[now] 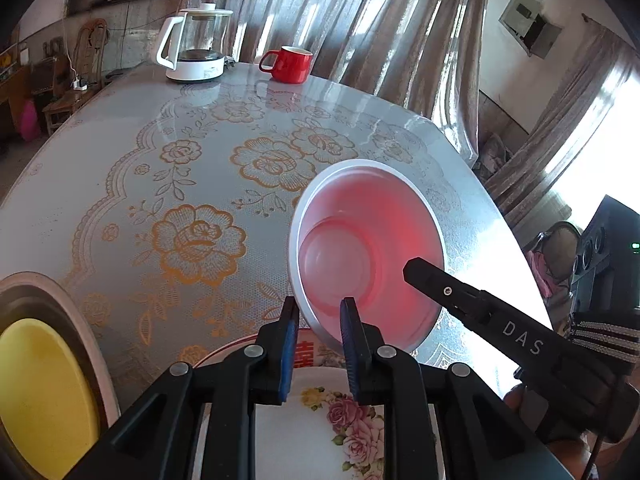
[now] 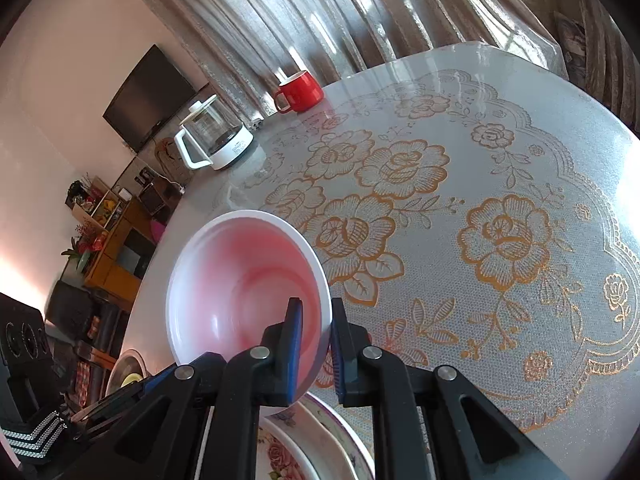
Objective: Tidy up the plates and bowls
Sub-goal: 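Carry the red bowl over the steel basin with the right gripper, then lower the red bowl into the steel basin onto the yellow bowl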
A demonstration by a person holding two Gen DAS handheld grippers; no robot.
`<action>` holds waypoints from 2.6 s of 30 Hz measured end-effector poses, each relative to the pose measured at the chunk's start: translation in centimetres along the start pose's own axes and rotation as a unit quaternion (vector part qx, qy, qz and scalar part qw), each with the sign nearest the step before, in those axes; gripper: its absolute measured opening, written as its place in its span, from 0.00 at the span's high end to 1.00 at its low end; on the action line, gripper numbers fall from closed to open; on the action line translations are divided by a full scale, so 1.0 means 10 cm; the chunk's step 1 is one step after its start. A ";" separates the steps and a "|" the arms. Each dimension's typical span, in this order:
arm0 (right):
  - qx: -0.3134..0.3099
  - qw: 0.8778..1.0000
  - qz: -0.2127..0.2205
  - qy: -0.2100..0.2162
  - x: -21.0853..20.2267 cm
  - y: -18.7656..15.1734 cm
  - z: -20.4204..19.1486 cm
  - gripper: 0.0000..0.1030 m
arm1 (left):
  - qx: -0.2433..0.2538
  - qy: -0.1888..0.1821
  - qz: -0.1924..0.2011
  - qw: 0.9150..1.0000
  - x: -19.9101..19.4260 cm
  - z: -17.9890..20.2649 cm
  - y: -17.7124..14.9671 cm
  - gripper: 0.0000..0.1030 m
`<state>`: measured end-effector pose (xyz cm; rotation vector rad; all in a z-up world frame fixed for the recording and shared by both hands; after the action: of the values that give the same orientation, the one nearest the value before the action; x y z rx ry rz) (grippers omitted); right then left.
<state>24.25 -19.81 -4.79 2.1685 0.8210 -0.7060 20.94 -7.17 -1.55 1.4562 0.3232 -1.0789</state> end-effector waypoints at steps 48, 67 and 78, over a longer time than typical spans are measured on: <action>-0.150 0.972 -0.156 0.093 0.43 -1.76 -1.61 0.86 | -0.142 0.055 0.063 0.986 -1.36 -1.48 -1.25 0.80; -0.166 0.971 -0.161 0.061 0.50 -1.93 -1.53 0.78 | -0.160 0.062 0.044 0.984 -1.27 -1.61 -1.47 0.80; -0.206 0.966 -0.147 0.049 0.52 -1.97 -1.57 0.78 | -0.141 0.087 0.049 0.985 -1.32 -1.60 -1.50 0.78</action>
<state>17.02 4.81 -7.00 1.7352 1.2411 -0.5156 9.61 15.69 -3.71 1.2988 0.5032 -0.7929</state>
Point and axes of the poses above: each gripper's, at about its wrist camera, not at the fingertips, and x roughly the way its jaws point, z to its right, y to its top, the point moved 8 cm from there along x, roughly the way its jaws point, and after that the axes turned 15 degrees about x, right-handed, at the moved point
